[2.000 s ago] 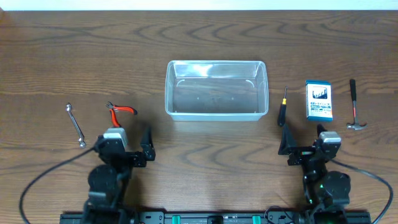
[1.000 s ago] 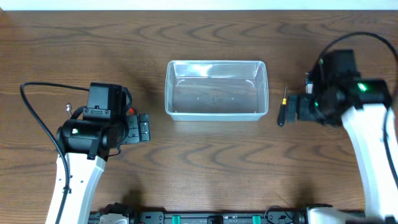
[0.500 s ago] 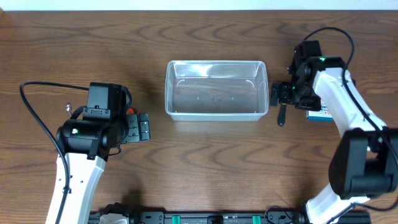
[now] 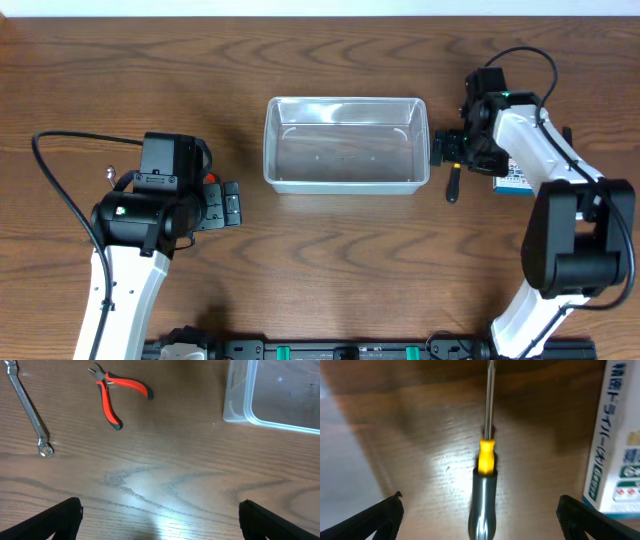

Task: Pack container
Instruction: 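Lower the right gripper and close it on the yellow screwdriver handle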

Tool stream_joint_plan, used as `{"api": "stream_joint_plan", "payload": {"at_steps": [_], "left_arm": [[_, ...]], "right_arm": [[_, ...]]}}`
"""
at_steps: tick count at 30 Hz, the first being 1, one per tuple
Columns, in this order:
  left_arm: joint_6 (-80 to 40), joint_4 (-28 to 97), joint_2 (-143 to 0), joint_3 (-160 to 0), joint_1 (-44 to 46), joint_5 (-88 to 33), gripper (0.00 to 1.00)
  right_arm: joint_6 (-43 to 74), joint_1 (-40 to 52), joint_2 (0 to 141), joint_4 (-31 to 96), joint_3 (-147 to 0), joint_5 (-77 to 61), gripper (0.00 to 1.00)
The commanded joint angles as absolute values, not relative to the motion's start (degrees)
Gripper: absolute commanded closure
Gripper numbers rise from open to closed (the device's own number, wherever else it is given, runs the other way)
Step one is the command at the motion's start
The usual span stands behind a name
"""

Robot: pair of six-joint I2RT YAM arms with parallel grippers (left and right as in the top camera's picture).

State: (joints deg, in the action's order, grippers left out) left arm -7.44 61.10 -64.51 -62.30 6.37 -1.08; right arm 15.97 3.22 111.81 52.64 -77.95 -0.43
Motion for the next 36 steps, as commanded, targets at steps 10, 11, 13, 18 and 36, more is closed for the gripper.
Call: {"api": "stream_joint_plan", "payload": {"at_steps": [10,11,13,18,36], "left_arm": [[-7.31,61.23,-64.53,-63.29,6.02,-0.62,0.02],[-7.33,61.23,-64.53,-63.29,6.02,-0.62,0.02],[-7.33,61.23,-64.53,-63.29,6.02,-0.62,0.02],[-7.31,61.25,-64.53,-63.29,6.02,-0.62,0.02],[-7.33,61.25,-64.53,-63.29,6.02,-0.62,0.02]], "right_arm": [[16.01,2.74,117.43,51.16,-78.94,-0.47,0.01],[15.99,2.74,117.75,51.07,-78.94,-0.45,0.01],[15.31,2.61,118.24,50.72,-78.91,-0.45,0.01],[15.18,2.55,118.89,50.57,-78.91,-0.56,0.01],[15.2,2.66,118.89,51.59,-78.91,-0.69,0.58]]}}
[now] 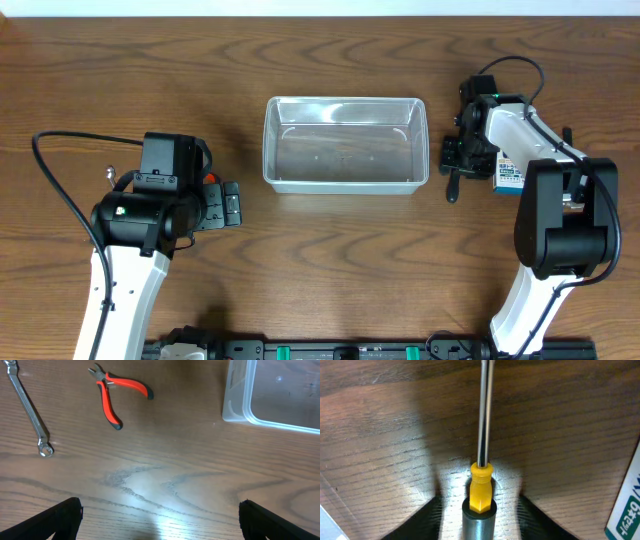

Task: Pack container
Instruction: 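Lower the right gripper and close it on the yellow screwdriver handle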

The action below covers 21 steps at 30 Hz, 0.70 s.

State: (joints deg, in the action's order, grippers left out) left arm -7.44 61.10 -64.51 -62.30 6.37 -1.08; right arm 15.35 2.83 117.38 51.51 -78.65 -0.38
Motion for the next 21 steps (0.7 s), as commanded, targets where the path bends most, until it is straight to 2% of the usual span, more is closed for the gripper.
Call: {"api": "stream_joint_plan", "payload": {"at_steps": [1,9,12,16,21], "left_arm": [[-7.33,61.25,-64.53,-63.29,6.02,-0.62,0.02],[-7.33,61.25,-64.53,-63.29,6.02,-0.62,0.02],[-7.33,61.25,-64.53,-63.29,6.02,-0.62,0.02],[-7.33,61.25,-64.53,-63.29,6.02,-0.62,0.02],[-7.33,61.25,-64.53,-63.29,6.02,-0.62,0.02]], "right_arm": [[15.2,2.66,118.89,51.62,-78.91,-0.67,0.6],[15.18,2.66,118.89,51.68,-78.91,-0.67,0.67],[15.18,2.66,118.89,51.92,-78.91,-0.67,0.77],[15.18,2.66,118.89,52.12,-78.91,-0.67,0.78],[15.2,2.66,118.89,52.1,-78.91,-0.67,0.91]]}}
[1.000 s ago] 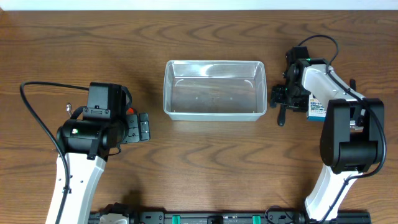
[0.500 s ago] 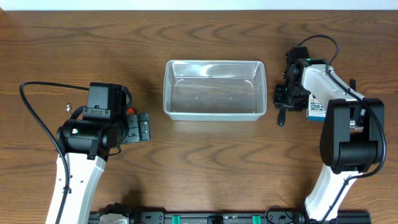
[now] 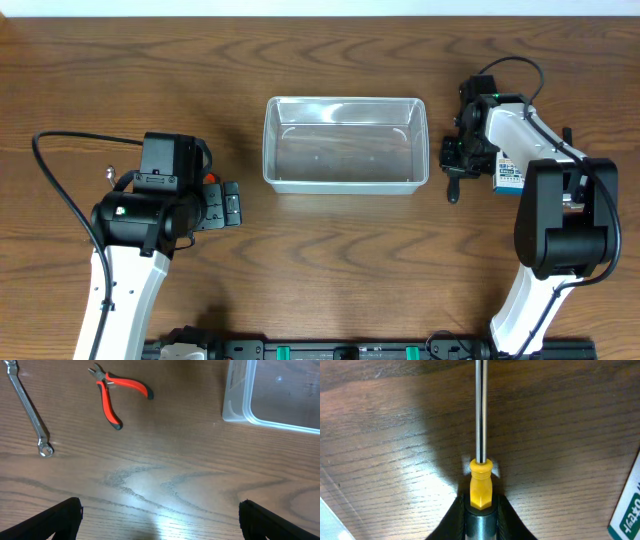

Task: Pack container
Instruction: 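Lower the right gripper and close it on the yellow screwdriver handle, then carry the screwdriver into the clear container and open the right gripper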

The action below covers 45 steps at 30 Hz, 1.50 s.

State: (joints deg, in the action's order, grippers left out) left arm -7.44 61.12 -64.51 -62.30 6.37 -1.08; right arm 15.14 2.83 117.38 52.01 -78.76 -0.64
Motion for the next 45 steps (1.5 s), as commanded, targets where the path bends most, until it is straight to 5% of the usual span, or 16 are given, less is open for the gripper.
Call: {"api": "stream_joint_plan", "payload": {"at_steps": [1,7,45], "left_arm": [[-7.33,61.25,-64.53,-63.29,6.02,-0.62,0.02],[-7.33,61.41,-64.53,-63.29,6.02,-0.62,0.02],[-7.31,63.18,-64.53,-63.24,6.02,-0.62,0.02]], "right_arm": [[15.2,2.66,118.89,52.1,-78.91,-0.67,0.92],[15.2,2.66,118.89,52.1,-78.91,-0.67,0.99],[15.81,2.66,117.43,51.11,-82.59,-0.45,0.99]]}}
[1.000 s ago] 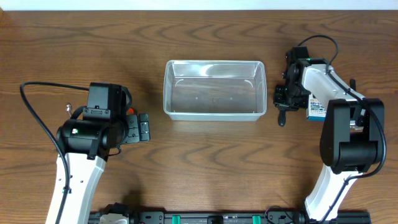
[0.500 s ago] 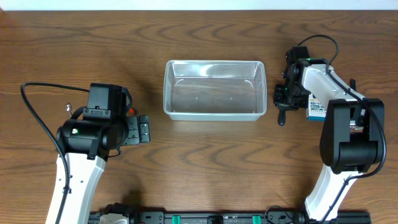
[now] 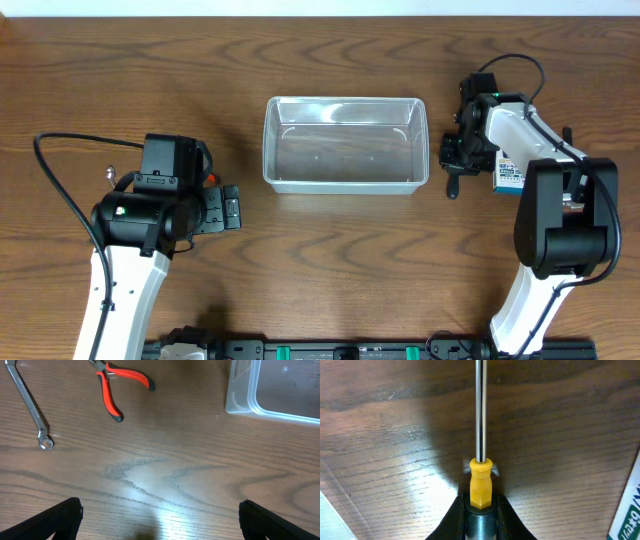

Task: Pack container
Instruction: 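Carry the screwdriver into the clear container and open the right gripper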

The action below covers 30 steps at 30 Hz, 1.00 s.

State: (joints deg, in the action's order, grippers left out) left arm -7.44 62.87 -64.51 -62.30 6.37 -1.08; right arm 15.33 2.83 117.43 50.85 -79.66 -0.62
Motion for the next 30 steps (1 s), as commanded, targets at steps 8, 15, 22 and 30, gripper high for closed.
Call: {"api": "stream_joint_plan", "payload": {"at_steps": [8,15,22,30], "left_arm": [[-7.31,63.18,-64.53,-63.24,6.02,-0.62,0.02],[-7.31,63.18,-64.53,-63.24,6.02,-0.62,0.02],[-7.31,63.18,-64.53,-63.24,6.02,-0.62,0.02],[-7.33,63.18,-64.53,-63.24,6.02,-0.62,0.02]], "right_arm": [[11.49,4.01,109.08,54.65,-96.47,1.1,0.99],[-17.04,13.8,104.36,59.13,-103.39,-2.79,0.99],[-43.05,23.53,106.96,63.68,-102.83,-10.13,0.99],[-56.8,26.35,115.26,61.89,-102.52,-11.31,0.99]]}}
